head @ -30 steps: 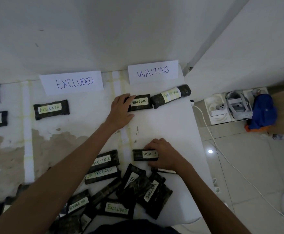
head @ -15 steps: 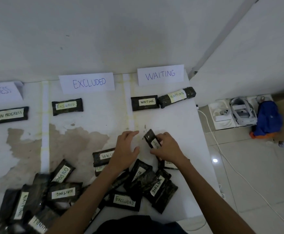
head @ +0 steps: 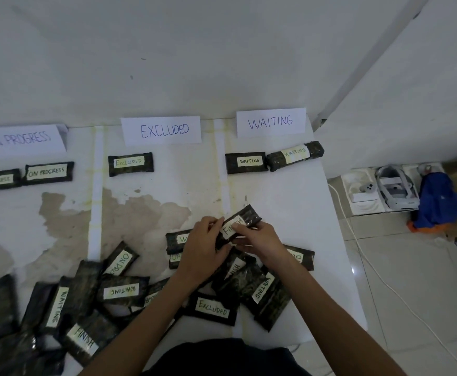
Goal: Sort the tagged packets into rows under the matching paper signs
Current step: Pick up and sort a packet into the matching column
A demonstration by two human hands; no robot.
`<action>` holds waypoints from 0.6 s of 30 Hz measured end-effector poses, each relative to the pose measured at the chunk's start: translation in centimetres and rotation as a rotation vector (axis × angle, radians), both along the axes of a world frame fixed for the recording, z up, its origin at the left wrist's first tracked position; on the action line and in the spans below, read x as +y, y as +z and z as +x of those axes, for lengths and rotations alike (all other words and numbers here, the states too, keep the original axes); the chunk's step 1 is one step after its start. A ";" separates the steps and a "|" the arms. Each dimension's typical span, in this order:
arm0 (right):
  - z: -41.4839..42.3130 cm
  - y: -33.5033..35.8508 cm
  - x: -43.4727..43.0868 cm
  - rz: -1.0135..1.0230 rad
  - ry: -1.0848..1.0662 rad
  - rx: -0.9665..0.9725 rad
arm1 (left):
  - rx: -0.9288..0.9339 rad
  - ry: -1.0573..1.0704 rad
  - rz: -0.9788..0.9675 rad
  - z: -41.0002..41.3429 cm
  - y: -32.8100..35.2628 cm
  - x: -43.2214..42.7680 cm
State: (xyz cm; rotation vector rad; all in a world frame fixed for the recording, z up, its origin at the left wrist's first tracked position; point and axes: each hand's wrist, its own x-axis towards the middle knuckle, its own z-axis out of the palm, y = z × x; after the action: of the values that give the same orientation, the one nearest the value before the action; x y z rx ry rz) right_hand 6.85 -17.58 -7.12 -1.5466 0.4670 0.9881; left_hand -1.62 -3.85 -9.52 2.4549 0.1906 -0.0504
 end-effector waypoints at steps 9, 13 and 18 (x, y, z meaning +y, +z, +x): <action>-2.1 1.7 3.8 -0.172 0.458 -0.444 | 0.072 0.022 0.081 -3.2 2.4 6.5; -3.7 2.4 6.5 -0.214 0.805 -0.760 | 0.093 0.079 0.100 -6.8 3.0 10.7; -6.9 2.8 11.2 -0.225 1.002 -0.871 | 0.127 0.152 0.131 -11.5 3.6 15.7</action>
State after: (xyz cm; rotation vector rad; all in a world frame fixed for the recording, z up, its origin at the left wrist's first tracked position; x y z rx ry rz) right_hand -0.01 -6.41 -4.33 -2.2686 -0.9222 0.8449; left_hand -13.11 11.83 -5.88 2.5609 0.4479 -0.1316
